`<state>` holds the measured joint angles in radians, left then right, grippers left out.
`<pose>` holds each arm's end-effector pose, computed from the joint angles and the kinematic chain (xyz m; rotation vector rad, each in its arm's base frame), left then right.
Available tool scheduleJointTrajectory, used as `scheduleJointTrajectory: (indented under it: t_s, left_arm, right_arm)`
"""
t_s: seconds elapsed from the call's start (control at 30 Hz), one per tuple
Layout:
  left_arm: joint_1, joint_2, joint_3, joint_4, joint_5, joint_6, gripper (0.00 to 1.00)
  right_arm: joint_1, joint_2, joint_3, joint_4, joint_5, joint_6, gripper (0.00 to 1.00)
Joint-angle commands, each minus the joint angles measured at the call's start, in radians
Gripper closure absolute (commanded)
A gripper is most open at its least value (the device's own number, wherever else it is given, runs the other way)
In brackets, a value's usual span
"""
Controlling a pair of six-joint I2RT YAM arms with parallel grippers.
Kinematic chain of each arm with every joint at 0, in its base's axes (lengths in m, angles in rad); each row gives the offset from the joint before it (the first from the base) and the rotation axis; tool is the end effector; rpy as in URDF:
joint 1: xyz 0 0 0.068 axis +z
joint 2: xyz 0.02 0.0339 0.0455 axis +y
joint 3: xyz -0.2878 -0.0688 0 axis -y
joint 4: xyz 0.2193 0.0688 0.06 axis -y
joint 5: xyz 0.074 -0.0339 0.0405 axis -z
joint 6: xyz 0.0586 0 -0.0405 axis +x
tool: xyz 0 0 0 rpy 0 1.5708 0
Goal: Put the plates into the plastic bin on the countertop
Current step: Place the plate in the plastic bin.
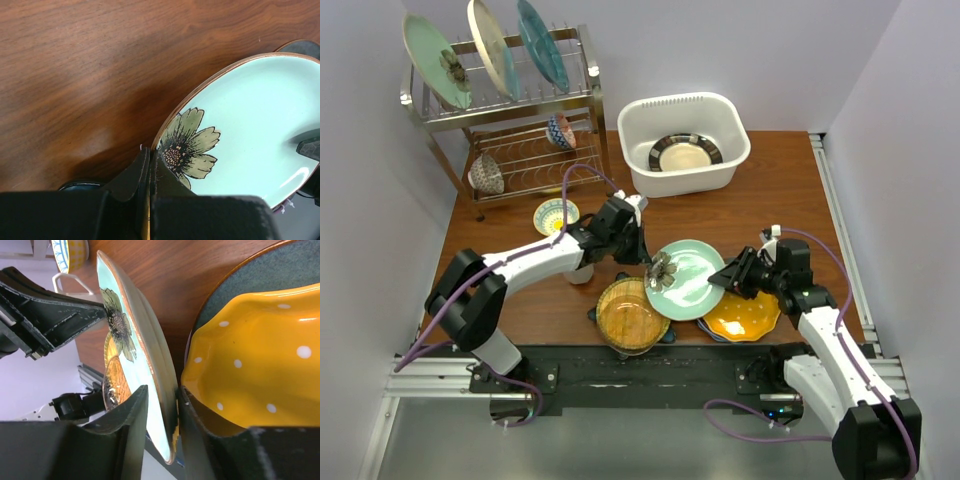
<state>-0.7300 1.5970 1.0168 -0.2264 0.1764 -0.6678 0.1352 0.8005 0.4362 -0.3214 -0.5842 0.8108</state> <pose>0.2428 -0.2310 0.2361 0.1692 2.5365 -0.8288 0.1353 0.0510 0.2202 0.4649 2.3385 1.1414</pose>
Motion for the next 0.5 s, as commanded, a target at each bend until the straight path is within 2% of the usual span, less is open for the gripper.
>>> scheduleJointTrajectory:
  t_s: [0.0,0.13,0.47]
  left_arm:
    - [-0.02,-0.057,0.031,0.125,0.103,-0.036,1.0]
    - [-0.02,-0.065,0.031,0.128,0.104,-0.036,1.0]
    - [-0.02,-0.078,0.031,0.125,0.097,-0.038,1.0]
  right_arm:
    - [0.009,-0.004,0.013,0.117,-0.137,0.031,0.71]
    - [0.01,-0.003,0.009,0.127,-0.149,0.033,0.82]
    - [0.01,-0.004,0.001,0.139,-0.157,0.037,1.0]
